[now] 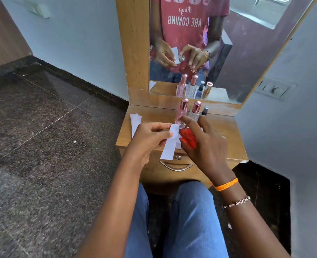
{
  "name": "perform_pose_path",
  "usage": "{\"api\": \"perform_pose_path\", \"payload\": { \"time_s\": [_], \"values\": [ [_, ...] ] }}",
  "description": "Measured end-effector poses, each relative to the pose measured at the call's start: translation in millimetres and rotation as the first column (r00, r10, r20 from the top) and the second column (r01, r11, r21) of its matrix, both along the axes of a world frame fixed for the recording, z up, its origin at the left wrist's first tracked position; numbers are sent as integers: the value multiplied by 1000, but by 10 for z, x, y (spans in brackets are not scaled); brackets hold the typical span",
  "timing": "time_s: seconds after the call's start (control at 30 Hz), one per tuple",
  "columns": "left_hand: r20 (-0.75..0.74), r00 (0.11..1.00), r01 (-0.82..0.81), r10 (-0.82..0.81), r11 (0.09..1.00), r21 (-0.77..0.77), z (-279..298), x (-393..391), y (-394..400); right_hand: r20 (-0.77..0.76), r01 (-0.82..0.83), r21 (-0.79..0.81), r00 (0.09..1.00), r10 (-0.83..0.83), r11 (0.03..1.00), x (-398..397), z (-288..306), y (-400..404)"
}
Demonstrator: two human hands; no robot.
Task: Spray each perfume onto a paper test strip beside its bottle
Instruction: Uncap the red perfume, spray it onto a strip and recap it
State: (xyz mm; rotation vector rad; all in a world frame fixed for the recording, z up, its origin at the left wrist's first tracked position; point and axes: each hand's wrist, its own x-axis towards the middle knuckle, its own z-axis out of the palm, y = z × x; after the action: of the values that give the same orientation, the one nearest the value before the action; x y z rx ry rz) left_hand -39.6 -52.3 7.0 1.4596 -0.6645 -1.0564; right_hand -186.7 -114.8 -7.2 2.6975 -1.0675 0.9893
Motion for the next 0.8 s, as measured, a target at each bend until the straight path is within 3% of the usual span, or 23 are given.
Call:
{"api": "perform_pose_path", "payload": {
  "time_s": [0.27,0.8],
  "values": [
    [-4,999,-48,48,999,-7,-14,-5,-3,-126,14,-77,992,-24,997,18,16,-19],
    [-42,999,-35,35,999,4,-90,7,-7,-158,28,-24,987,-32,999,39,39,10]
  ]
}}
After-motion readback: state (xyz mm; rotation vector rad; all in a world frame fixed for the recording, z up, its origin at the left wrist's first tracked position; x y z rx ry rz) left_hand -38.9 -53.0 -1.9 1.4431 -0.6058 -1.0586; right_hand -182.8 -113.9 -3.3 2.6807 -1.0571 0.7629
